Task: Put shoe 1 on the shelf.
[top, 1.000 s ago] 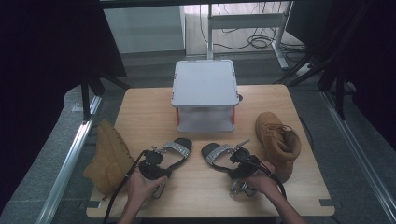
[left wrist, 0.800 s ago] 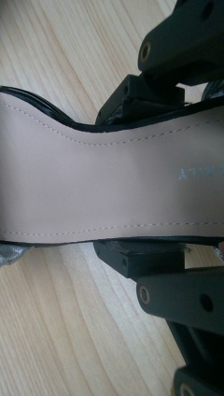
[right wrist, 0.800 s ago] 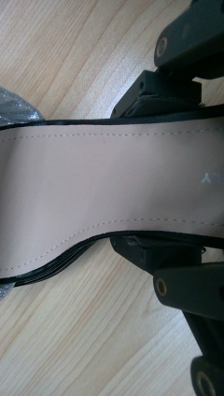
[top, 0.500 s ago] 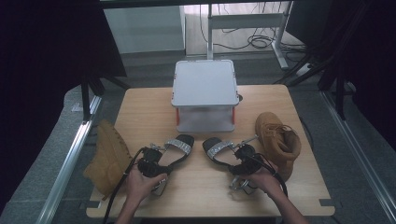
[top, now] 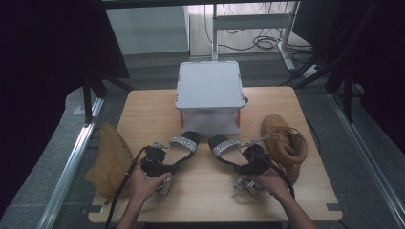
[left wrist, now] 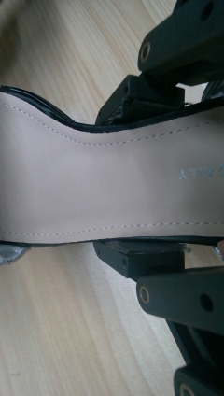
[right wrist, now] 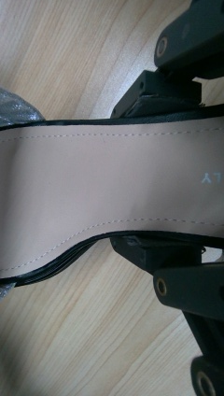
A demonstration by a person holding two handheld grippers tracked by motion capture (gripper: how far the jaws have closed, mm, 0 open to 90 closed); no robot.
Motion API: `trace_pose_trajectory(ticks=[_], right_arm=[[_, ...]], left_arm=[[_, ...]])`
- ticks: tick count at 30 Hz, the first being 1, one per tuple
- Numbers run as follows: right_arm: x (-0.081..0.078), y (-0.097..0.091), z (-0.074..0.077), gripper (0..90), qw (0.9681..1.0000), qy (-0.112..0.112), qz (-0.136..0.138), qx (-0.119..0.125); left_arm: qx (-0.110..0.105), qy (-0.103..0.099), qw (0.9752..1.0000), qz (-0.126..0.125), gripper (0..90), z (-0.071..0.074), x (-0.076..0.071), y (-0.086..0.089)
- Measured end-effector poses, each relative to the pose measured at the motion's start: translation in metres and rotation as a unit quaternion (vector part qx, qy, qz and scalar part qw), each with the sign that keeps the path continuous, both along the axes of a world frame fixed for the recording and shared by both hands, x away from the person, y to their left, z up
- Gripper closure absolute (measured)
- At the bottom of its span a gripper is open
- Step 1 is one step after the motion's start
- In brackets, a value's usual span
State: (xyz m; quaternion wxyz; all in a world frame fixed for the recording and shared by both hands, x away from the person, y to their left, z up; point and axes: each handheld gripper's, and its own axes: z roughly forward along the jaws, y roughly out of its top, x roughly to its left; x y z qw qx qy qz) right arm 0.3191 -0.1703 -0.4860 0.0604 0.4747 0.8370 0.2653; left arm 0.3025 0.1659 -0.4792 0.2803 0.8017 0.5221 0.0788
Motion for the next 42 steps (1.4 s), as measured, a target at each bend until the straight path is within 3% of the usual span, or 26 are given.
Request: trace_pose_trajectory(ticks=[3,7,12,15,17,18,24,27,29,35,38,41,42], right_arm=[[0.001,0.000,0.001,42.5,1.0000,-0.001,-0.003,0.004],[0.003,-0.001,0.003,42.6,0.9998,-0.003,-0.012,0.016],[0.008,0.002,0.007,42.5,0.9993,-0.004,-0.026,0.027],[0.012,0.005,0.009,42.5,0.9989,-0.009,-0.036,0.027],[0.015,0.008,0.011,42.5,0.9986,-0.014,-0.042,0.027],[0.016,0.009,0.011,42.5,0.9985,-0.016,-0.044,0.027],[0.023,0.015,0.013,42.5,0.9978,-0.016,-0.054,0.035],[0.027,0.017,0.013,42.5,0.9973,-0.017,-0.061,0.036],[0.032,0.020,0.014,42.5,0.9968,-0.020,-0.067,0.039],[0.042,0.023,0.014,42.5,0.9955,-0.021,-0.081,0.045],[0.047,0.023,0.014,42.5,0.9947,-0.018,-0.091,0.045],[0.052,0.024,0.012,42.5,0.9938,-0.017,-0.098,0.049],[0.053,0.025,0.012,42.5,0.9934,-0.019,-0.102,0.050]], left_arm=[[-0.019,0.000,0.9998,-0.002,41.0,0.004,0.003,0.000],[-0.014,-0.006,0.9999,-0.003,41.0,0.008,0.005,-0.003],[-0.028,-0.002,0.9996,-0.003,41.0,0.010,0.014,-0.006],[-0.022,-0.002,0.9997,0.007,41.0,0.011,0.022,-0.011],[-0.027,-0.006,0.9995,0.013,41.0,0.011,0.025,-0.012],[-0.040,-0.007,0.9990,0.018,41.0,0.012,0.029,-0.011],[-0.034,-0.009,0.9991,0.022,41.0,0.014,0.039,-0.016],[-0.050,-0.003,0.9985,0.023,41.0,0.014,0.045,-0.016],[-0.038,-0.005,0.9988,0.029,41.0,0.015,0.052,-0.018],[-0.056,-0.004,0.9978,0.034,41.0,0.016,0.062,-0.019],[-0.052,-0.005,0.9978,0.040,41.0,0.013,0.066,-0.017],[-0.066,-0.006,0.9967,0.045,41.0,0.011,0.071,-0.015],[-0.060,-0.010,0.9971,0.045,41.0,0.012,0.073,-0.016]])
